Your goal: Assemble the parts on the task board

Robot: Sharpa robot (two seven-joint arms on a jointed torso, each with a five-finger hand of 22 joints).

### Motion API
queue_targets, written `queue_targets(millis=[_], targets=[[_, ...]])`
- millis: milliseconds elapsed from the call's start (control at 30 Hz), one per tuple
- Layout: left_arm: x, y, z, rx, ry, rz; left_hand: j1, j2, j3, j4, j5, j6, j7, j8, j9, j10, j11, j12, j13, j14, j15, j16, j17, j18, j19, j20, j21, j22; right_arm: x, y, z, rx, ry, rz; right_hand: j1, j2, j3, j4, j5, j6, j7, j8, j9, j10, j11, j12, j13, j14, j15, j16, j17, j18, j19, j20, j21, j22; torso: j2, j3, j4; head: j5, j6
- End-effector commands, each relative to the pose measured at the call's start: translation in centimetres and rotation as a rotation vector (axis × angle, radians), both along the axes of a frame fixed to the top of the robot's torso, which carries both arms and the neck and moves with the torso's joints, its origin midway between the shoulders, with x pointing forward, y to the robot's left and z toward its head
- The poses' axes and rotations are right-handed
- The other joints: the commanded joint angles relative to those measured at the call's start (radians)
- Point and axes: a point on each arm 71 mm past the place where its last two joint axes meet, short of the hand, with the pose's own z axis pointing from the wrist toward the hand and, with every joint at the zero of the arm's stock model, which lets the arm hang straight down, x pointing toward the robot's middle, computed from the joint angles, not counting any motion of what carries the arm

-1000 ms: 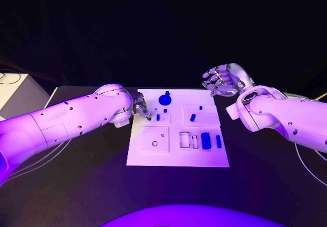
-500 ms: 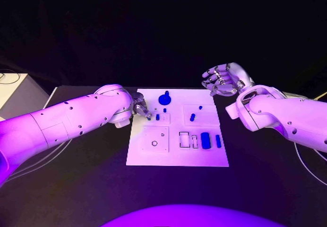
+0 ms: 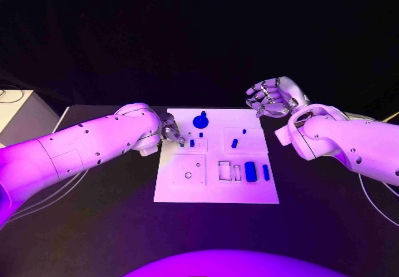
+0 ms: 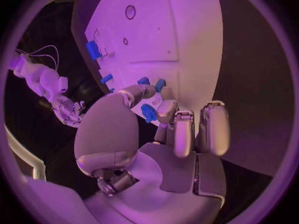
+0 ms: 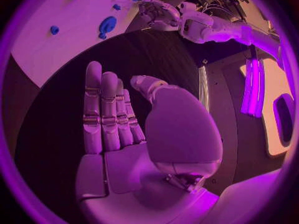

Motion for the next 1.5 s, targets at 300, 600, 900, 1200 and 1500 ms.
queue_targets(millis=[300,600,900,1200,1500], targets=[[0.0,0.2,-0.4,0.009,0.024,0.014,0.017,-0.001,-0.16,0.106,-0.148,-0.021,0.029,-0.031,-0.006,-0.045,0.022,-0.028,-0.034,0.102,0.011,0.003,0.263,-0.01,-0.014,0.005,-0.017,-0.022,-0.1,0.1,0.1,0.0,-0.012,0.011,-0.007,0.002,-0.005,-0.001,0.003,0.002,0.005,-0.006,-0.001,0.01,0.0,-0.004,-0.002,0.006,0.001,-0.004,0.002,0.002,0.007,0.001,-0.007,-0.001,0.0,0.0,-0.0001,-0.002,0.001],[-0.2,0.4,-0.3,0.004,0.017,0.018,0.056,0.01,-0.27,0.162,-0.207,-0.033,0.038,-0.036,-0.003,-0.065,0.031,-0.03,-0.044,0.102,0.02,0.003,0.263,-0.007,-0.023,0.015,-0.026,-0.035,-0.1,0.1,0.1,0.0,-0.013,0.011,-0.008,0.001,-0.005,0.0,0.003,0.002,0.005,-0.007,-0.001,0.01,0.0,-0.004,-0.003,0.006,0.001,-0.005,0.002,0.002,0.007,0.001,-0.008,-0.002,0.0,-0.0005,-0.0001,-0.003,0.003],[-0.3,0.7,0.1,-0.038,-0.007,0.026,0.06,0.052,-0.387,0.164,-0.298,-0.036,0.04,-0.038,-0.004,-0.068,0.033,-0.023,-0.042,0.102,0.022,0.003,0.262,-0.006,-0.026,0.018,-0.03,-0.039,-0.1,0.1,0.1,-0.001,-0.013,0.011,-0.008,0.001,-0.005,0.0,0.003,0.002,0.005,-0.007,-0.001,0.01,0.0,-0.004,-0.003,0.006,0.001,-0.005,0.002,0.002,0.007,0.001,-0.008,-0.002,0.0,-0.0007,0.0,-0.004,0.007],[-0.5,0.6,1.3,-0.179,-0.06,0.035,0.088,0.1,-0.534,0.165,-0.364,-0.064,0.051,-0.038,-0.002,-0.126,0.044,-0.052,-0.103,0.088,0.032,-0.014,0.229,0.006,-0.059,0.026,-0.06,-0.089,-0.1,0.0,0.1,-0.001,-0.013,0.011,-0.008,0.001,-0.005,0.0,0.003,0.002,0.005,-0.007,-0.001,0.01,0.0,-0.004,-0.003,0.006,0.001,-0.005,0.002,0.002,0.007,0.001,-0.008,-0.002,0.001,-0.0002,-0.0008,-0.005,0.012],[-0.2,0.9,3.1,-0.293,-0.125,0.039,0.12,0.131,-0.599,0.165,-0.366,-0.119,0.071,-0.023,-0.008,-0.227,0.064,-0.088,-0.194,0.054,0.05,-0.05,0.159,0.024,-0.116,0.041,-0.113,-0.172,-0.1,-0.1,0.1,-0.001,-0.014,0.009,-0.008,0.001,-0.005,0.0,0.003,0.002,0.005,-0.007,-0.001,0.01,0.0,-0.004,-0.003,0.006,0.001,-0.005,0.002,0.002,0.007,0.001,-0.008,-0.002,0.0,0.0006,0.0005,-0.008,0.017]])
